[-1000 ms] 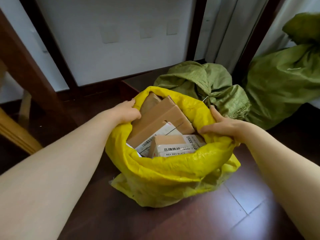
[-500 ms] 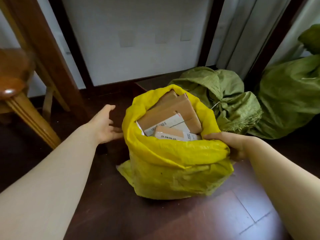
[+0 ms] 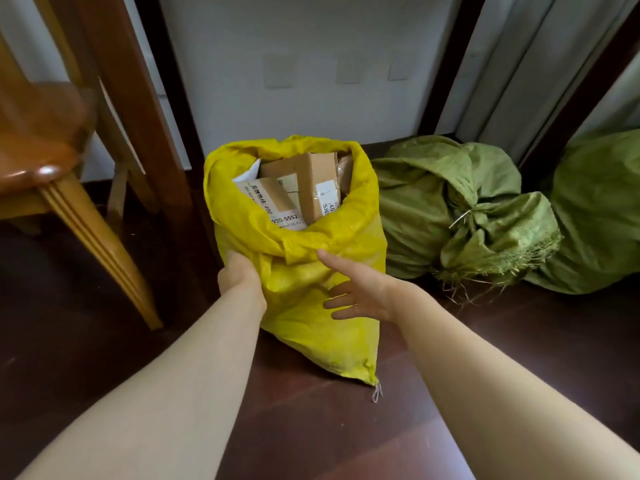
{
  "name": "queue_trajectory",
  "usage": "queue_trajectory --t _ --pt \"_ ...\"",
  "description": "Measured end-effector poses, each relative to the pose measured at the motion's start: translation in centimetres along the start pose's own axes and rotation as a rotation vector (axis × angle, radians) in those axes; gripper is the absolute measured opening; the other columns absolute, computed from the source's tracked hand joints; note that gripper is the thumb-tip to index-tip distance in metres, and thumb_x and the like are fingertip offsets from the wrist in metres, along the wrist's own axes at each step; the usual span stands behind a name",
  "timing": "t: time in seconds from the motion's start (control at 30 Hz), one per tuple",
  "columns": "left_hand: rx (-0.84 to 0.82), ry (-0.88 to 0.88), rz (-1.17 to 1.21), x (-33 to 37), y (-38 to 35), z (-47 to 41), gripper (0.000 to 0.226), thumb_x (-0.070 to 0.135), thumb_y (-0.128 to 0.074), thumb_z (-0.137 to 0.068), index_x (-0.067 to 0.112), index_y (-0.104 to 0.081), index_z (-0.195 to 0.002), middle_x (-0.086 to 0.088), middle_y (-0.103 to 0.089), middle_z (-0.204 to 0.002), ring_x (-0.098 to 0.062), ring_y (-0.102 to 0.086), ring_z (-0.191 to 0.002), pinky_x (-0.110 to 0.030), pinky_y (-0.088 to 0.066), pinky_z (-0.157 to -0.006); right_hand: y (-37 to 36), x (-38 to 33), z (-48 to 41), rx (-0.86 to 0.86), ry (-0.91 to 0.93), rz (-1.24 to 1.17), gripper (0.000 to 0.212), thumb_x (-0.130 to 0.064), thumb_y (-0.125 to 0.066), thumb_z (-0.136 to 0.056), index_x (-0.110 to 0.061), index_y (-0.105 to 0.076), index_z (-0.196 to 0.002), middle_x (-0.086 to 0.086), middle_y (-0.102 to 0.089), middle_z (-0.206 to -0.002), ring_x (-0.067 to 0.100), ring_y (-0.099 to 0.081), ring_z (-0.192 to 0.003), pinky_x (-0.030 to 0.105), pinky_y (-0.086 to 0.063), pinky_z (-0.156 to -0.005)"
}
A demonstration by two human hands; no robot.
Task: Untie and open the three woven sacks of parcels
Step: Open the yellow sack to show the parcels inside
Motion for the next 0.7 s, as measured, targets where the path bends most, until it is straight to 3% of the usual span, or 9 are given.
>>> queue_trajectory --t 0.13,0.23,0.33,0.43,0.5,0.57,0.63,0.7 --pt "0.162 -0.255 0.039 3.7 -2.1 1.8 0.052 0.040 -0.029 -0.097 0.006 -0.048 -0.132 -0.016 -0.048 -0.137 -0.034 -0.045 -0.125 -0.039 -0.032 -0.103 5.4 0.9 0.9 0.180 0.046 0.100 0.064 -0.051 -0.062 -0.082 -0.013 -0.046 -0.132 0.018 -0.057 -0.124 0.029 -0.061 -0.106 0.041 -0.051 -0.092" --pt "0.273 -0.554 -0.153 6.7 -4.1 5.0 0.051 0.037 -0.036 -0.092 0.015 -0.041 -0.139 -0.012 -0.039 -0.143 -0.031 -0.038 -0.130 -0.038 -0.025 -0.109 9.6 2.3 2.5 0.318 0.092 0.084 0.049 -0.039 -0.057 -0.091 -0.008 -0.050 -0.128 0.014 -0.062 -0.120 0.027 -0.065 -0.098 0.037 -0.044 -0.095" --pt "0.250 -0.879 -0.288 6.2 -7.7 9.3 0.051 0.028 -0.045 -0.089 0.016 -0.041 -0.139 -0.008 -0.029 -0.147 -0.027 -0.028 -0.136 -0.029 -0.015 -0.112 13.3 2.9 3.3 0.466 0.178 0.026 0.041 -0.019 -0.043 -0.098 -0.004 -0.039 -0.137 0.013 -0.056 -0.127 0.035 -0.067 -0.093 0.036 -0.050 -0.088" --pt "0.059 -1.084 -0.279 2.4 -12.1 12.8 0.040 0.019 -0.047 -0.087 0.010 -0.058 -0.125 -0.014 -0.040 -0.139 -0.028 -0.035 -0.130 -0.025 -0.020 -0.106 16.4 2.5 4.1 0.531 0.256 0.042 0.054 -0.001 -0.035 -0.096 -0.010 -0.018 -0.148 0.018 -0.044 -0.140 0.038 -0.068 -0.085 0.049 -0.051 -0.093" --pt "-0.076 -1.111 -0.350 -0.5 -14.9 14.4 0.034 0.013 -0.047 -0.089 0.008 -0.062 -0.119 -0.015 -0.048 -0.132 -0.027 -0.039 -0.126 -0.025 -0.023 -0.105 18.3 1.9 5.0 0.513 0.329 0.041 0.074 0.015 -0.032 -0.089 -0.023 -0.011 -0.150 0.016 -0.031 -0.148 0.041 -0.066 -0.092 0.052 -0.054 -0.084" --pt "-0.164 -1.058 -0.430 -3.1 -17.4 15.7 0.034 0.011 -0.044 -0.091 0.008 -0.062 -0.119 -0.014 -0.052 -0.130 -0.024 -0.042 -0.125 -0.026 -0.027 -0.105 20.2 1.6 5.5 0.455 0.392 -0.017 0.082 0.020 -0.025 -0.087 -0.029 -0.006 -0.150 0.010 -0.014 -0.157 0.042 -0.063 -0.099 0.049 -0.055 -0.083" --pt "-0.217 -0.998 -0.487 -5.3 -19.8 17.1 0.034 0.012 -0.042 -0.092 0.009 -0.062 -0.120 -0.011 -0.055 -0.129 -0.023 -0.046 -0.124 -0.027 -0.032 -0.103 22.2 1.6 6.2 0.428 0.437 -0.040 0.078 0.017 -0.024 -0.089 -0.025 -0.002 -0.150 0.012 -0.008 -0.158 0.039 -0.064 -0.104 0.034 -0.055 -0.086" --pt "-0.252 -0.923 -0.514 -7.0 -22.1 18.3 0.034 0.014 -0.041 -0.093 0.010 -0.063 -0.119 -0.007 -0.059 -0.125 -0.023 -0.051 -0.119 -0.026 -0.037 -0.097 24.1 1.7 6.7 0.448 0.482 -0.028 0.074 0.014 -0.031 -0.091 -0.020 -0.003 -0.150 0.016 -0.014 -0.156 0.033 -0.061 -0.112 0.015 -0.052 -0.069"
Point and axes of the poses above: each hand's wrist, its own z-axis away from the middle knuckle, its own y-axis out of the back of the hand, x = y × z, the point moved 3 cm from there along -z, towards the middle knuckle
